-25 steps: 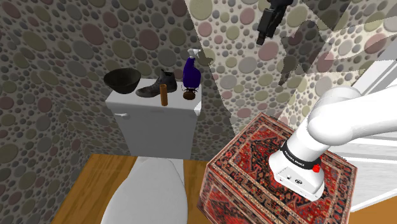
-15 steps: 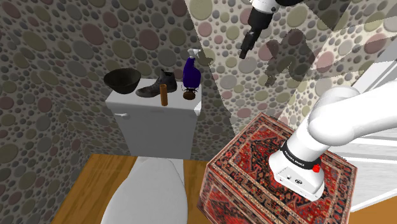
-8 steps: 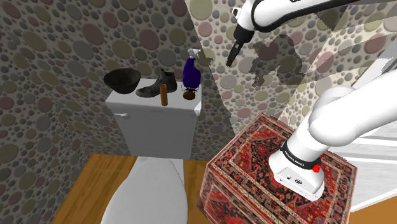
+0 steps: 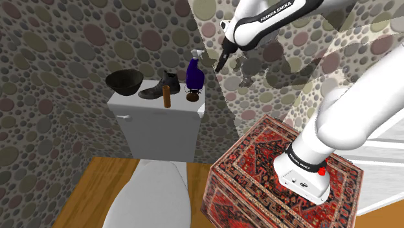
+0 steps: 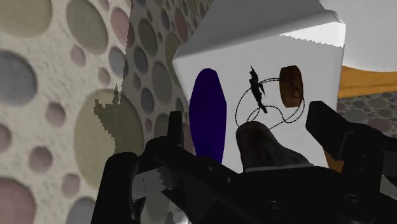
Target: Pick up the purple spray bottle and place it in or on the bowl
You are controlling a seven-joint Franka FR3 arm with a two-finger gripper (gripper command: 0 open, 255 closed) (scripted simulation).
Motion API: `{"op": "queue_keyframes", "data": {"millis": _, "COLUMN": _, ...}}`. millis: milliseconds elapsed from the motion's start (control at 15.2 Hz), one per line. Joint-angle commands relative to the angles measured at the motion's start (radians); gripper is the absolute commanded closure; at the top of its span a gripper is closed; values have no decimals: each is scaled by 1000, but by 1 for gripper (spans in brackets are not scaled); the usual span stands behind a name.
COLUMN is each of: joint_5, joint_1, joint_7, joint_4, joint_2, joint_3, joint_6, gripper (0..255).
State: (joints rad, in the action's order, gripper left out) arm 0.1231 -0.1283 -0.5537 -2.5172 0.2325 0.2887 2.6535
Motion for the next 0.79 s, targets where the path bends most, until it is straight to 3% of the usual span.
{"op": "queue_keyframes", "data": {"millis": 0, "joint_5": -47, "joint_1": -28, "joint_7": -68, "joint_4": 25, "joint_2": -86, "joint_3": 24, "joint_6": 92, "gripper": 0}}
{"op": "queue_keyframes", "data": {"millis": 132, "joint_5": -127, "joint_1": -58, "joint_7": -158, "joint_4": 63, "joint_2": -171, "joint_3": 44, "joint_6": 163, "gripper": 0}}
{"op": "queue_keyframes", "data": {"millis": 330, "joint_5": -310, "joint_1": -80, "joint_7": -343, "joint_4": 137, "joint_2": -300, "joint_3": 40, "joint_6": 249, "gripper": 0}}
{"op": "queue_keyframes", "data": {"millis": 726, "joint_5": -437, "joint_1": -41, "joint_7": -448, "joint_4": 186, "joint_2": -401, "joint_3": -18, "joint_6": 300, "gripper": 0}}
